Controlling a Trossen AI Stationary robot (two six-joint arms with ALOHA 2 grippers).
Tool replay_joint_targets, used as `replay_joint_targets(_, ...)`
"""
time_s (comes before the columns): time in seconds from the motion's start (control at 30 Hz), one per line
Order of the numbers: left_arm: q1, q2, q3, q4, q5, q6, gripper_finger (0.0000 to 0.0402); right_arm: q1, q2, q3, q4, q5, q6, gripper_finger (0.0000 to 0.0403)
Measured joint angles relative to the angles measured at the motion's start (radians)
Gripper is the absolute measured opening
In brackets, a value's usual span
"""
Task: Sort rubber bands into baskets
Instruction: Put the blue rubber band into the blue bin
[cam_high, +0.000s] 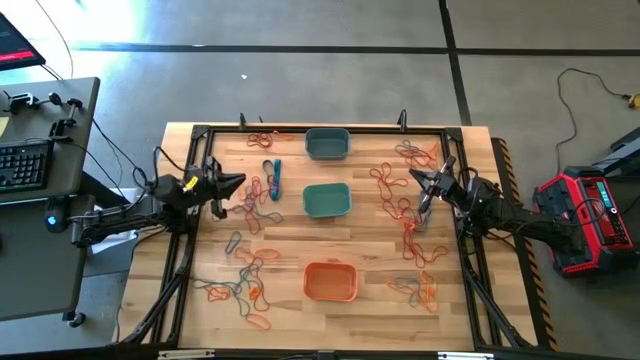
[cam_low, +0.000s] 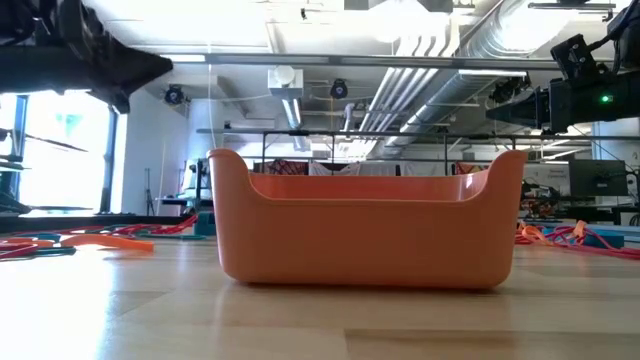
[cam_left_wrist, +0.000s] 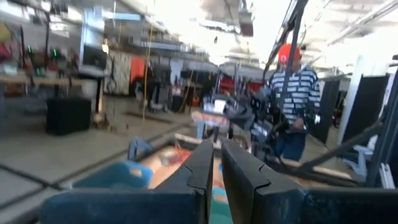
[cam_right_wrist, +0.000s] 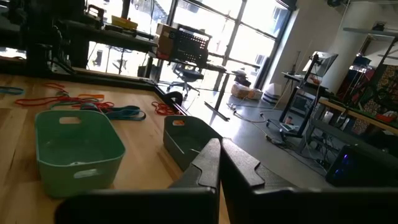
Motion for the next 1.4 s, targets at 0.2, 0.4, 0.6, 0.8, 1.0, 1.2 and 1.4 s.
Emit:
replay_joint_targets(0.2, 0.0, 0.068, 0.0, -0.016, 0.014, -0.01, 0.0023, 0.0, 0.0, 0.0, 0.0, -0.001, 0.0, 0.0)
replay_joint_targets(0.4, 0.001, 0.183, 0.0, -0.01, 0.003, 0.038, 0.0023, 0.0, 0.0, 0.0, 0.0, -0.003, 0.0, 0.0)
replay_joint_targets(0.6, 0.001, 0.304, 0.005, 0.067, -0.036, 0.09, 0.0023, 0.0, 0.0, 0.0, 0.0, -0.004, 0.0, 0.0)
replay_joint_targets(0.8, 0.001, 0.468, 0.077, 0.065, -0.1, 0.023, 0.0023, 0.0, 0.0, 0.0, 0.0, -0.006, 0.0, 0.0)
replay_joint_targets(1.0, 0.002, 0.674, 0.218, -0.07, -0.094, -0.046, 0.0023, 0.0, 0.0, 0.0, 0.0, -0.007, 0.0, 0.0)
replay_joint_targets(1.2, 0.047, 0.87, 0.386, -0.222, -0.141, -0.082, 0.0025, 0.0, 0.0, 0.0, 0.0, -0.007, 0.0, 0.0)
replay_joint_targets(1.4, 0.143, 1.048, 0.475, -0.28, -0.27, -0.081, 0.0052, 0.0, 0.0, 0.0, 0.0, -0.007, 0.0, 0.0)
